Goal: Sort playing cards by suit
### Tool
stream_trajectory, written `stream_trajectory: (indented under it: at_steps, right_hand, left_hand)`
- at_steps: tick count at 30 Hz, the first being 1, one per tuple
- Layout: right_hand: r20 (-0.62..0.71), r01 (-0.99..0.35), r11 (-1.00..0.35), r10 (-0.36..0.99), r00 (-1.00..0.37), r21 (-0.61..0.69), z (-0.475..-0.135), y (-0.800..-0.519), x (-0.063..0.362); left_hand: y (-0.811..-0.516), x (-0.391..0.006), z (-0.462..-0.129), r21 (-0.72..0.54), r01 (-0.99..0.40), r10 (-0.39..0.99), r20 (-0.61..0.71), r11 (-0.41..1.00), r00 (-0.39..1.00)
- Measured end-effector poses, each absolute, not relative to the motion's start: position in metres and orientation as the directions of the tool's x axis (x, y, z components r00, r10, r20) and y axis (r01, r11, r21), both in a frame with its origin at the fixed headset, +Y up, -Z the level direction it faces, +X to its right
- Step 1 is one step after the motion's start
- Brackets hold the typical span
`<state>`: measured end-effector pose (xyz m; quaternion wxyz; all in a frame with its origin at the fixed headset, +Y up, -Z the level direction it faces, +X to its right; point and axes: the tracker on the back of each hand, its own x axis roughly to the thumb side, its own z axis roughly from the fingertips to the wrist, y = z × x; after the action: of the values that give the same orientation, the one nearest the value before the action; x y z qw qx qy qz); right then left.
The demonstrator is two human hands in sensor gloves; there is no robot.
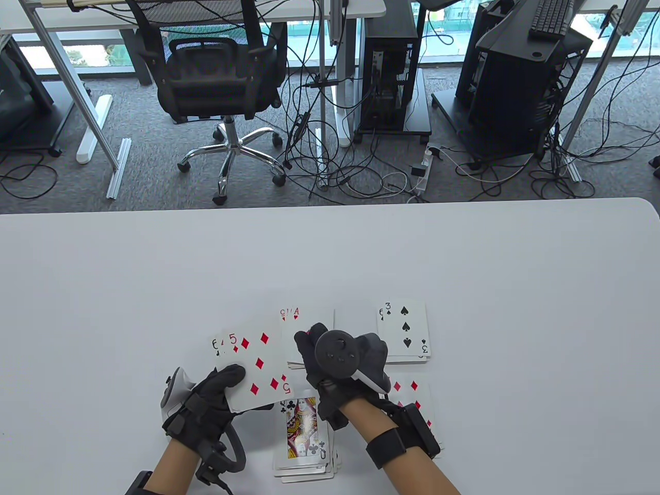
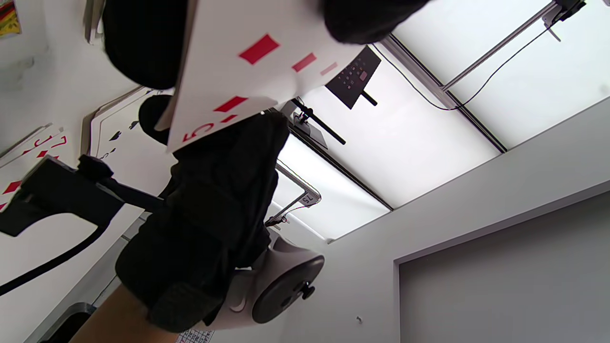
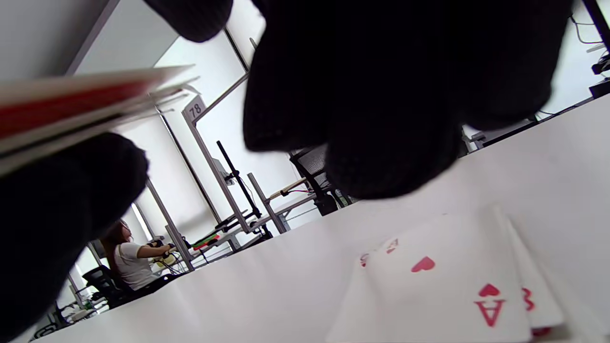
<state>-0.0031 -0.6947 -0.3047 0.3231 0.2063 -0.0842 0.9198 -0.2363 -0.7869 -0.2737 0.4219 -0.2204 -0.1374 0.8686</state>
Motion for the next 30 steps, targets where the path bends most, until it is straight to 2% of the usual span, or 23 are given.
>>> stream_trajectory:
  at_steps: [4,8,12,14,21,26,30]
  right_hand:
    - [0.481,-0.726,-0.685,0.656,-0.581,0.058,-0.288,-0.696,-0.01]
    - [0.508,-0.688,-0.71,0.652,-0.563,0.148,-0.276,-0.702,-0.022]
    - [0.542,-0.603,-0.796,0.529,-0.653,0.05,-0.27,-0.707,-0.027]
    - [0.542,-0.608,-0.793,0.522,-0.658,0.026,-0.27,-0.709,-0.026]
    - [0.466,-0.751,-0.659,0.678,-0.569,0.04,-0.273,-0.711,-0.019]
    - [0.412,-0.804,-0.585,0.762,-0.499,0.109,-0.278,-0.716,-0.014]
    - [0.383,-0.81,-0.576,0.778,-0.499,0.115,-0.283,-0.715,-0.007]
  left_hand:
    - [-0.787,-0.236,-0.274,-0.428,-0.675,0.798,-0.269,-0.601,-0.54]
    - [-0.787,-0.235,-0.274,-0.431,-0.672,0.797,-0.274,-0.602,-0.538]
    - [-0.787,-0.234,-0.273,-0.438,-0.675,0.803,-0.27,-0.594,-0.532]
    - [-0.786,-0.233,-0.273,-0.443,-0.666,0.798,-0.276,-0.601,-0.536]
    - [-0.785,-0.23,-0.272,-0.461,-0.653,0.796,-0.273,-0.601,-0.54]
    - [-0.785,-0.23,-0.273,-0.467,-0.653,0.799,-0.276,-0.597,-0.533]
    - [-0.784,-0.23,-0.273,-0.466,-0.655,0.801,-0.276,-0.595,-0.532]
